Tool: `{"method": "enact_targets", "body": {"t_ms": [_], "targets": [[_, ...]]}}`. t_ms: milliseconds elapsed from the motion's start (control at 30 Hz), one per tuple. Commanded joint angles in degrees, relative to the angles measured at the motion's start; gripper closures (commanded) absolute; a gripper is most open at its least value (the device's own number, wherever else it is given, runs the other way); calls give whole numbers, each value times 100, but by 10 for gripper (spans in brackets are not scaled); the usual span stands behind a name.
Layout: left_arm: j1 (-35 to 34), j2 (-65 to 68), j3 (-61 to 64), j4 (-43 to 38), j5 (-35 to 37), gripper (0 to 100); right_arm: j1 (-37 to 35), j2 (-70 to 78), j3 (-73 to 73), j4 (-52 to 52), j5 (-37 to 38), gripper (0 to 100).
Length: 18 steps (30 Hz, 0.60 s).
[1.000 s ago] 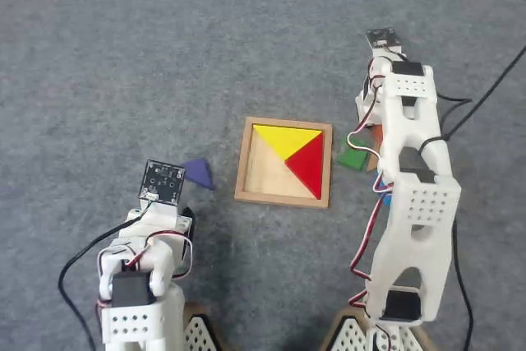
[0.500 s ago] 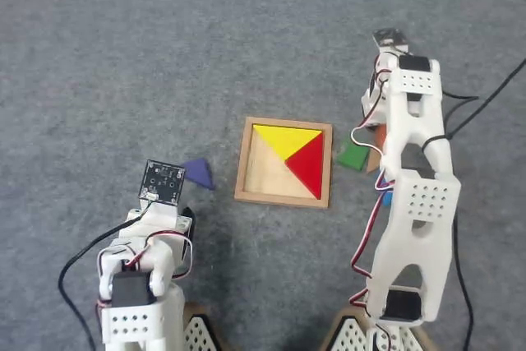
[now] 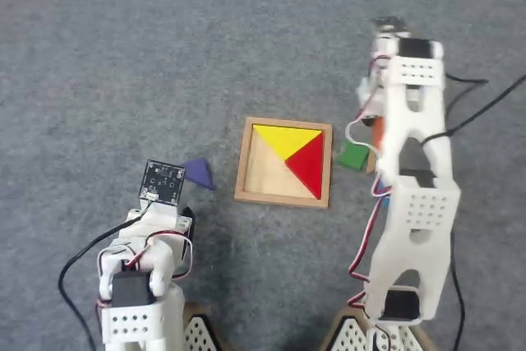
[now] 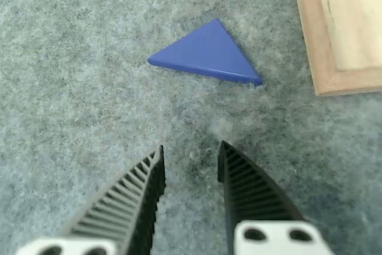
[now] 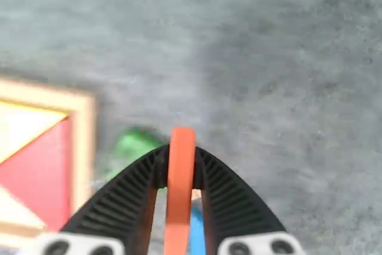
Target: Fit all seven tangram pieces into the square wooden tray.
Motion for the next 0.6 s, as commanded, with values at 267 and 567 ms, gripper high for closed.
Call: {"method": "enact_targets", "body": {"t_ms": [267, 567], "targets": [[-35, -114, -84, 26, 53, 859, -2220, -549, -299, -242, -273, 983], [-35, -114, -84, 26, 53, 859, -3090, 163, -413, -910, -325, 983]]}}
